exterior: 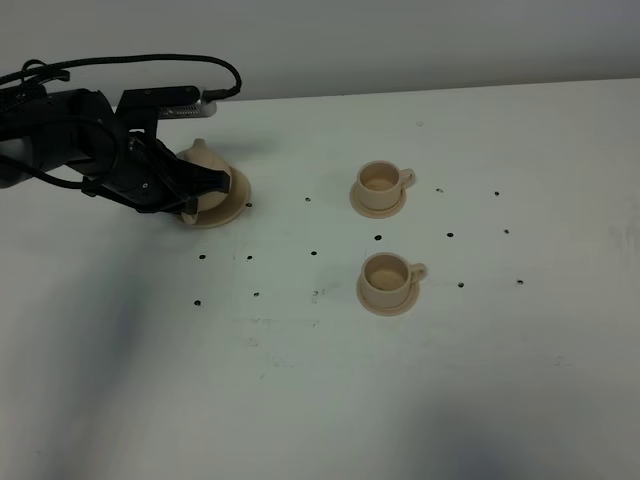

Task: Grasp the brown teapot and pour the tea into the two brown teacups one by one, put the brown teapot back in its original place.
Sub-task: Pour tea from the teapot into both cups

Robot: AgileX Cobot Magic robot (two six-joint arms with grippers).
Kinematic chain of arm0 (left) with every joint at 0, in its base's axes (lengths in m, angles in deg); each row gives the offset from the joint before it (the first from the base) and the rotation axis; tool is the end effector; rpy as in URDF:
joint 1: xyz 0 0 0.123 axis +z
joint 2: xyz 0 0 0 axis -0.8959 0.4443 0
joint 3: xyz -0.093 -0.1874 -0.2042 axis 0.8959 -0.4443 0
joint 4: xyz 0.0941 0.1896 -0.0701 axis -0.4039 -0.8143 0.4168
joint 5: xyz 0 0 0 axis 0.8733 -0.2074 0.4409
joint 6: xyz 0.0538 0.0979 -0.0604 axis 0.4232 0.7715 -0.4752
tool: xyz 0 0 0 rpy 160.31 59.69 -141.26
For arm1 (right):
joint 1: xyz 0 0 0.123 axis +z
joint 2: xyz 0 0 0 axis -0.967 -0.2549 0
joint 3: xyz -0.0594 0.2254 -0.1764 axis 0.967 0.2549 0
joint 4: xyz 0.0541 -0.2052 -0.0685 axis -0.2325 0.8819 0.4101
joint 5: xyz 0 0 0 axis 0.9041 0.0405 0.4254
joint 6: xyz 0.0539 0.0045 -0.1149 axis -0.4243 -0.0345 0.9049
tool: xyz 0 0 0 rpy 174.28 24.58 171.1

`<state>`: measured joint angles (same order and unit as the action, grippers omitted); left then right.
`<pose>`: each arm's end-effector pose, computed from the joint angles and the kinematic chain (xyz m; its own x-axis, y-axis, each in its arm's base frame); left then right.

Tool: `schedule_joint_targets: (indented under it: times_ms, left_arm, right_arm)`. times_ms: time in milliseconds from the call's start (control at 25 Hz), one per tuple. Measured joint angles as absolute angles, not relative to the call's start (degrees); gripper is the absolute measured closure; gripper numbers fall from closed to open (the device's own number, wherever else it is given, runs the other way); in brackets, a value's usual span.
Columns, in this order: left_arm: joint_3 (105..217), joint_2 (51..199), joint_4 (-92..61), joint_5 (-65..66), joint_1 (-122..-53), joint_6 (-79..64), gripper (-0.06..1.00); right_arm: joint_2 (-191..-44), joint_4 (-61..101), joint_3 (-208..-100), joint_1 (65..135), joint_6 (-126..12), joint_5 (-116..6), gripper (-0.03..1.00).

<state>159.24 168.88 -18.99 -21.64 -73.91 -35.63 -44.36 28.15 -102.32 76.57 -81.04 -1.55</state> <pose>0.4177 -0.0857 0.1496 -0.8624 0.0956 -0.4972 0.1641 0.9818 -0.0959 -0.0079 -0.0008 0.2424 -0.4794 0.0114 -0.8775 -0.0078 0.9998 0.0172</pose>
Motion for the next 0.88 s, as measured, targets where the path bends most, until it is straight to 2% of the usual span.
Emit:
schedule_joint_targets:
  times_ms: [880]
  left_arm:
    - [159.24,168.55,-19.02,-20.70,-74.70,-30.93,0.86]
  right_arm:
    - [-44.36,28.15,-102.32,76.57,-81.04,-1.55,0.66]
